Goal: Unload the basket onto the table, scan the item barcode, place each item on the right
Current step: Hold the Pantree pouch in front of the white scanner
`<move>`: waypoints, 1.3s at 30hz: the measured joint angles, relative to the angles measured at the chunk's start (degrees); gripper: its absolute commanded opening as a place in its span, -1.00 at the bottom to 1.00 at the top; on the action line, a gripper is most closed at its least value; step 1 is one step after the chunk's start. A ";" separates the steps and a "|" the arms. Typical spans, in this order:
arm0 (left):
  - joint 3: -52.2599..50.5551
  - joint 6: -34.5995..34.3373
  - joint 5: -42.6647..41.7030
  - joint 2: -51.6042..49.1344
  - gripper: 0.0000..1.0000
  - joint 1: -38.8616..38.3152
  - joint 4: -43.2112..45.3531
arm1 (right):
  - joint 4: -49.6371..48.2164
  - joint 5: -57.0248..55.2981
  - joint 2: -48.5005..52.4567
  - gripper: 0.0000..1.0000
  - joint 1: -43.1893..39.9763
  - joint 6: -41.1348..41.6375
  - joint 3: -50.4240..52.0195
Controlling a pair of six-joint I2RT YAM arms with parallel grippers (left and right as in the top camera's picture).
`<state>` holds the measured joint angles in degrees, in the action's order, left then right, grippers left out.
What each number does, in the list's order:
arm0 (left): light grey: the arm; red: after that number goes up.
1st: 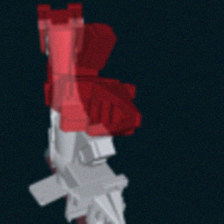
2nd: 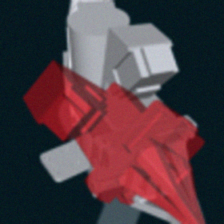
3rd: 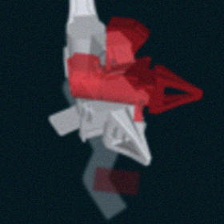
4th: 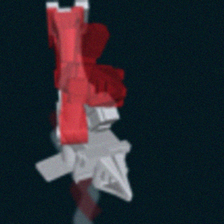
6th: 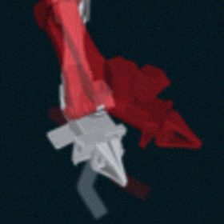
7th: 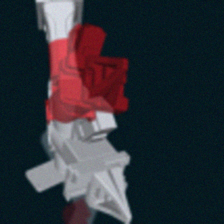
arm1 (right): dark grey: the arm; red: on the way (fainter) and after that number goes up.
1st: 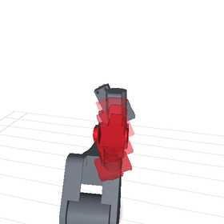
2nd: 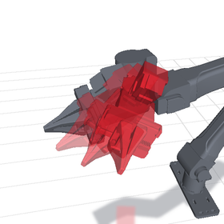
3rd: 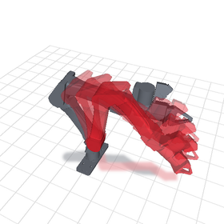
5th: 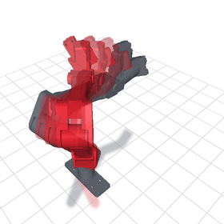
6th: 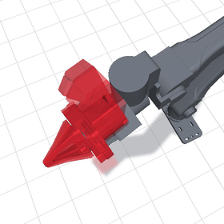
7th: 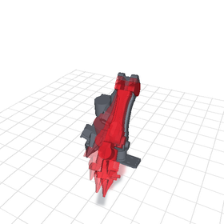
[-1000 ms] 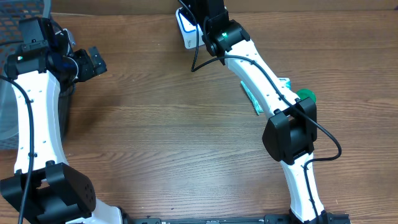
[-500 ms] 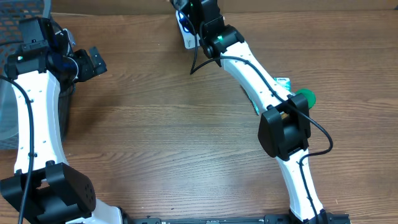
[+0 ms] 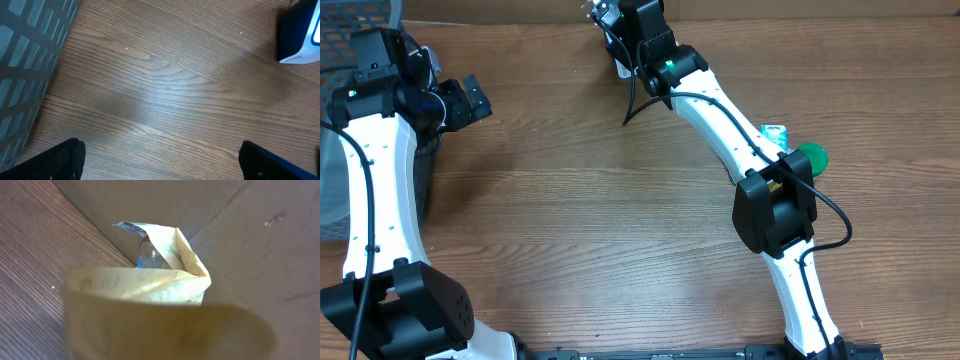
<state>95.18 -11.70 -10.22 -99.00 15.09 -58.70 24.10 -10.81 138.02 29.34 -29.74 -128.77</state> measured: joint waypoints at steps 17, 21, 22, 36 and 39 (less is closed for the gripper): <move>0.00 0.00 0.00 0.00 1.00 0.00 0.00 | 5.81 5.31 0.00 -0.47 0.00 4.24 0.00; 0.00 0.00 0.00 0.00 1.00 0.00 0.00 | 5.49 5.46 0.00 -0.47 0.00 6.27 0.00; 0.00 0.00 0.00 0.00 1.00 0.00 0.00 | 5.42 5.49 0.00 -0.47 0.00 6.73 0.02; 0.00 0.00 0.00 0.00 0.99 0.00 0.00 | 2.23 5.44 -0.07 -0.47 0.00 8.33 0.00; 0.02 0.02 0.00 0.00 1.00 0.00 0.00 | 2.60 5.46 -0.72 -0.48 0.00 8.87 0.00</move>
<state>95.20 -11.68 -10.22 -99.00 15.09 -58.70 26.70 -5.34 137.29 29.34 -20.86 -128.77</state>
